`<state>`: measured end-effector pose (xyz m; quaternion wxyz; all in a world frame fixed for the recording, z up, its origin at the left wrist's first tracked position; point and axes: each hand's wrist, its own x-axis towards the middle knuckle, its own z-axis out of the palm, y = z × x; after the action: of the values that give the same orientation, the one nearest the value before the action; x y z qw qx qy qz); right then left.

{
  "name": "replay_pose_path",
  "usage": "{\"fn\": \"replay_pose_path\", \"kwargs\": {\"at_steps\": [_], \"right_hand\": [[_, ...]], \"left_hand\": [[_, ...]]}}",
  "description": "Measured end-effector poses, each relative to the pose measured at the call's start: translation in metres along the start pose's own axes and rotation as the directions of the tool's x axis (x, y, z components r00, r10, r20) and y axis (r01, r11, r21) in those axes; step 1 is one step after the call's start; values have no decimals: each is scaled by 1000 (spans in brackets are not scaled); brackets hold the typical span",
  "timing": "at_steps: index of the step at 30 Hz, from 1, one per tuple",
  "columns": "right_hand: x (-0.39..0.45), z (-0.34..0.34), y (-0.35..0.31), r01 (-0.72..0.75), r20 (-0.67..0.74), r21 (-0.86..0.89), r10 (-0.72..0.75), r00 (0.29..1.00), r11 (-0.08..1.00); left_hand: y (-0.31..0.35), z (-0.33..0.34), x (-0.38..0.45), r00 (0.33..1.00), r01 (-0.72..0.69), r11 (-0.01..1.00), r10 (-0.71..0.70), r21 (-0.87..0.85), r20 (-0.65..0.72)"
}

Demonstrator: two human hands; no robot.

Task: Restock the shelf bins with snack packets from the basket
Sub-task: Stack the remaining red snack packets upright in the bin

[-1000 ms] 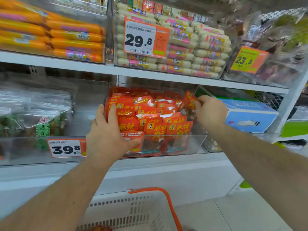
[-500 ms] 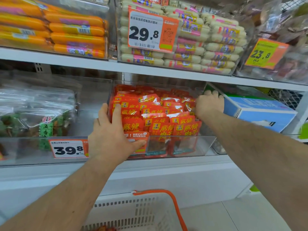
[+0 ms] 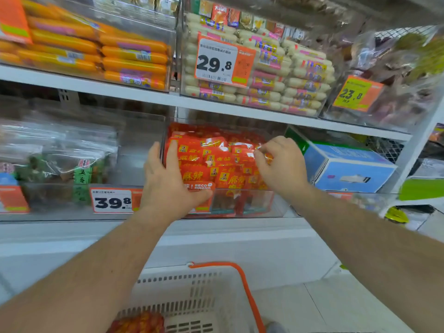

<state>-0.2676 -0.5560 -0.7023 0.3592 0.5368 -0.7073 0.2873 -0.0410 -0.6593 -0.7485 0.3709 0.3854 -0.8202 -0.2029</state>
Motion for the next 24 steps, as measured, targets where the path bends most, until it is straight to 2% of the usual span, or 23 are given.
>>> {"fn": "replay_pose_path", "kwargs": {"at_steps": [1,2,3,4,5,7,9,11,12,14,16,17,20,22,24], "right_hand": [[-8,-1,-16,69,-58,60,-66,996,996],[-19,-1,-32,135,-98,119,-123,987,984],[-30,0,-49,192,-116,179,-174,978,965],[-43,2,-65,238,-109,236,-218,970,942],[-58,6,-82,271,-75,288,-260,963,919],[-91,20,-108,288,36,366,-323,946,885],[-127,41,-124,221,196,415,-324,925,882],[-159,61,-134,103,419,402,-283,863,910],[-174,71,-137,38,559,363,-250,790,931],[-202,85,-144,-111,816,271,-167,553,956],[-236,102,-151,-346,946,177,-63,318,921],[-253,108,-157,-465,975,100,5,220,880],[-312,133,-177,-742,976,-125,214,26,658],[-349,149,-193,-852,959,-220,267,-99,475],[-367,157,-207,-908,945,-277,259,-198,313]], "left_hand": [[-1,0,-7,989,-113,993,114,16,-97],[-3,0,-16,946,-248,967,254,56,-201],[-7,1,-27,895,-353,932,362,81,-262],[-13,3,-39,862,-427,900,434,88,-261],[-21,6,-52,855,-473,878,477,72,-201],[-43,14,-78,889,-459,888,459,14,-4],[-69,19,-101,919,-314,949,305,-5,249],[-95,21,-117,880,-181,981,127,76,457],[-107,22,-123,849,-127,985,45,120,526],[-126,24,-134,779,-20,985,-91,169,621],[-143,27,-145,717,38,975,-179,218,674],[-151,29,-149,699,50,969,-206,241,685],[-170,32,-157,684,124,956,-277,266,675],[-178,34,-159,680,167,949,-306,266,666],[-183,37,-161,673,192,944,-326,269,664]]}}
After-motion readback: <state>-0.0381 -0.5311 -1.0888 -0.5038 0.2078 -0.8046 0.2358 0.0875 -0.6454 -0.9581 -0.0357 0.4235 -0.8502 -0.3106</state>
